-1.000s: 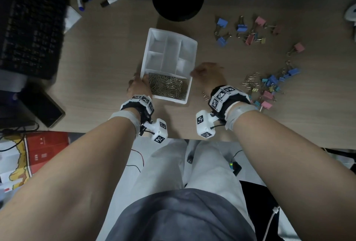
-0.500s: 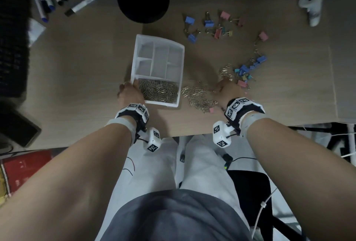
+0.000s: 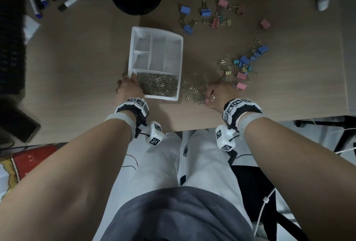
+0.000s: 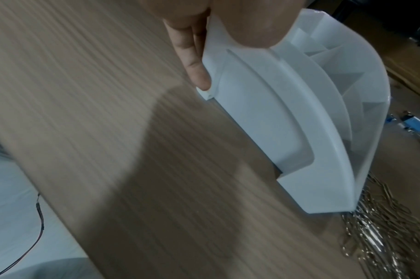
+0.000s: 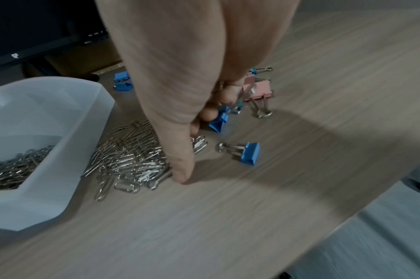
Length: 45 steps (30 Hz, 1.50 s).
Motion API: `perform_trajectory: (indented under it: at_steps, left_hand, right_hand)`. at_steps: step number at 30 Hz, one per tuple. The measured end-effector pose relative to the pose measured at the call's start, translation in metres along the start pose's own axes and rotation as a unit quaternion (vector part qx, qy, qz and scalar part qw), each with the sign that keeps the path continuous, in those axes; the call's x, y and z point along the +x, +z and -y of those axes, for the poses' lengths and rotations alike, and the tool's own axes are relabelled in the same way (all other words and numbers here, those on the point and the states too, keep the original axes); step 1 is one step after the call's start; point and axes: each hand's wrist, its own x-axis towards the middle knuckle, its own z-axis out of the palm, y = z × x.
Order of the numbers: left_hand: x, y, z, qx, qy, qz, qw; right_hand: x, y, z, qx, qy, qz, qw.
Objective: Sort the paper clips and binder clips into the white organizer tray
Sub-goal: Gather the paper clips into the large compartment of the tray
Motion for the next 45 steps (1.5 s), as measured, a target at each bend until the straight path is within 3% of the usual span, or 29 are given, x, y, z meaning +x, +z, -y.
perform_trajectory:
  at_steps: [10,14,17,22,26,32,37,45]
  left_hand:
    - [-0.004,0.007,-0.005,-0.007,-0.014,-0.004,1.000]
    - [-0.008,0.012,-0.010,-0.022,-0.021,0.000,1.000]
    - [-0.008,0.013,-0.013,-0.021,-0.024,-0.001,0.999]
    - [-0.009,0.012,-0.013,-0.017,-0.027,-0.001,0.999]
    - [-0.009,0.015,-0.014,-0.011,-0.034,-0.010,0.999]
    - [-0.012,0.018,-0.021,0.010,-0.033,-0.027,0.999]
    - [-0.010,0.018,-0.031,0.007,-0.016,-0.003,1.000]
    - [-0.003,0.018,-0.043,0.021,-0.009,0.030,0.999]
  right_hand:
    - [0.002,-0.028,-0.001,0.104,0.033,-0.043,0.993]
    - [0.012,-0.051,0.008,0.163,0.022,0.030,0.986]
    - [0.023,-0.058,0.011,0.182,-0.001,0.041,0.982]
    - [0.045,-0.064,0.014,0.141,0.004,0.020,0.990]
    - [0.060,-0.080,0.017,0.133,0.063,-0.108,0.983]
    - [0.046,-0.071,-0.018,0.048,0.089,0.024,0.995]
    - [0.031,-0.050,-0.030,-0.016,0.152,0.027,0.988]
    - [0.017,-0.013,-0.045,-0.044,0.182,0.025,0.982]
